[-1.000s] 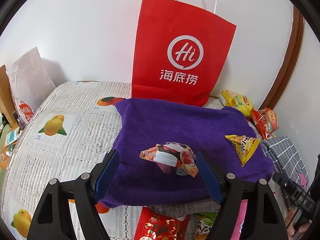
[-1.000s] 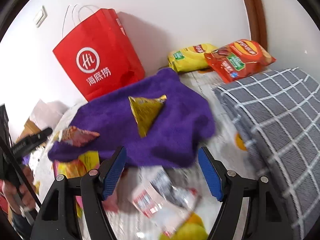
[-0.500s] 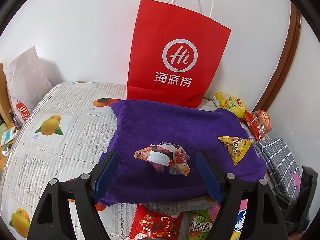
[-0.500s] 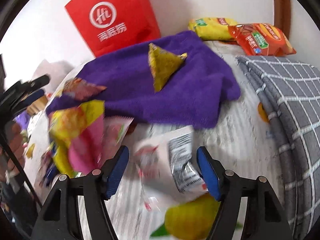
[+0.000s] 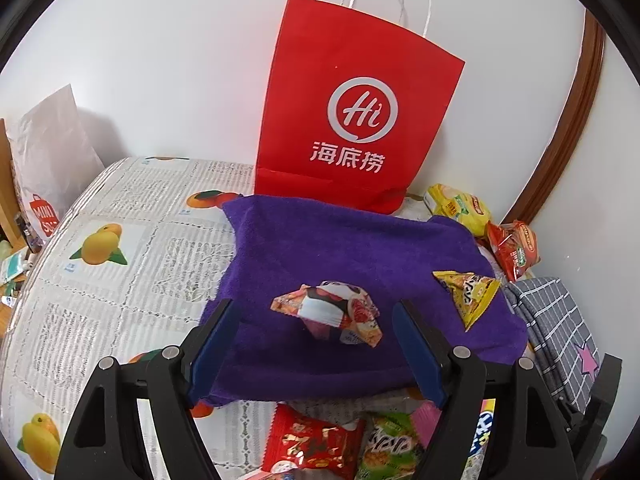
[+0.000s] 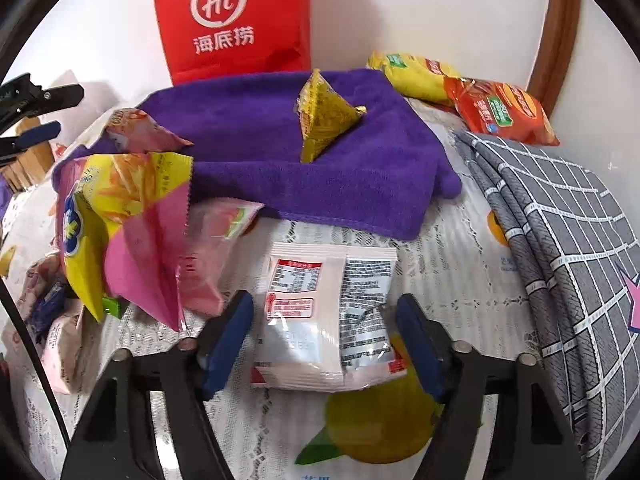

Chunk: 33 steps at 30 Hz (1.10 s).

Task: Organize snacks
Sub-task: 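Grasp the white nutrition-label packet with the right gripper, then grasp the red gold-print candy packet with the left gripper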

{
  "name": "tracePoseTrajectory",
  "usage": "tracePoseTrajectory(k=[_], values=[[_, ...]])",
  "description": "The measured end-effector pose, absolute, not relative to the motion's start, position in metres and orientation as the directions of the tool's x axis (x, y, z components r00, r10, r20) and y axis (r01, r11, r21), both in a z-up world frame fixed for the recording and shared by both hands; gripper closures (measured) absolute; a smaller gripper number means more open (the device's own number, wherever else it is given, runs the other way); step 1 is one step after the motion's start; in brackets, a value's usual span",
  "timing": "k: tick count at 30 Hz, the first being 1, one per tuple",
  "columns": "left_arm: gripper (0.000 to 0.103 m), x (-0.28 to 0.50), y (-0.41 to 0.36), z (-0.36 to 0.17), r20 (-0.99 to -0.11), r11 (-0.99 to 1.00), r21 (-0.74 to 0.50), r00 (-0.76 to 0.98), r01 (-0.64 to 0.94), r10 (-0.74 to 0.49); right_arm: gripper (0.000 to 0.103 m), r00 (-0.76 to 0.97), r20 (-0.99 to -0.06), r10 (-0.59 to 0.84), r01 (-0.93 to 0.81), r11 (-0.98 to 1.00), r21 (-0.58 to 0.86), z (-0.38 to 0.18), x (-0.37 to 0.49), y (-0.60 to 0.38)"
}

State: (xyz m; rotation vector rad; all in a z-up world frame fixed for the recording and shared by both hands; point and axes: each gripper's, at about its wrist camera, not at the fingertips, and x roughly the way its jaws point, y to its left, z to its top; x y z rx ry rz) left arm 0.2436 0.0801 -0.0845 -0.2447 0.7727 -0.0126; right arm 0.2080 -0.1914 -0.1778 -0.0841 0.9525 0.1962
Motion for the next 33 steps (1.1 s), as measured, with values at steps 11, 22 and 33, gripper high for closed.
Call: tracePoseTrajectory(k=[11,22,33], values=[[0.026,0.227,0.088,-0.107,-0.762,0.98,-0.191,0.637,-0.05,-0.116,0.044,0.57,-0.814,0.11,-0.164,0.986,0.019,-0.178,0.207,-0.197],[0.026,0.218,0.072,-0.139,-0.841,0.997,-0.073,0.536,0.013,-0.069,0.043,0.57,-0.816,0.101,-0.16,0.987,0.01,-0.178,0.207,-0.197],[0.02,0.221,0.045,-0.159,-0.88,0.995,-0.013,0.471,0.096,-0.057,0.043,0.569,-0.816,0.103,-0.161,0.987,0.012,-0.179,0.208,-0.198]])
